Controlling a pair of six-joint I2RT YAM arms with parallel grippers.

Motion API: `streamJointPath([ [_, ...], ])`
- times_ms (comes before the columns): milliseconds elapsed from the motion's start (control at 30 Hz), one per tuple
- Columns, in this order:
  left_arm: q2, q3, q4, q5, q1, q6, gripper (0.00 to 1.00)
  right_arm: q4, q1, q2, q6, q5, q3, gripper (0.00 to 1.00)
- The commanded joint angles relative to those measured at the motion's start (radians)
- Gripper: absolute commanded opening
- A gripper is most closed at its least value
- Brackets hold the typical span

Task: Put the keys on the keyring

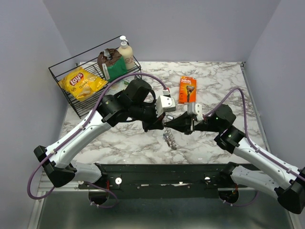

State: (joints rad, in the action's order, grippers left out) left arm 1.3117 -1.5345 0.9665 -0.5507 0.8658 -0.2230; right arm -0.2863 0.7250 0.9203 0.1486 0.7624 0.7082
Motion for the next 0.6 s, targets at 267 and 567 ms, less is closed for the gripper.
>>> streamJointPath([
  [267,-0.023,-0.003,-0.046,-0.020,0.010,-0.012,0.00,0.036,-0.001,0.000,0.031,-0.014,0.030,0.01],
  [567,-0.097,0.083,-0.192,0.103,-0.007,0.050,0.52,-0.114,0.001,-0.098,0.002,-0.129,-0.075,0.01],
])
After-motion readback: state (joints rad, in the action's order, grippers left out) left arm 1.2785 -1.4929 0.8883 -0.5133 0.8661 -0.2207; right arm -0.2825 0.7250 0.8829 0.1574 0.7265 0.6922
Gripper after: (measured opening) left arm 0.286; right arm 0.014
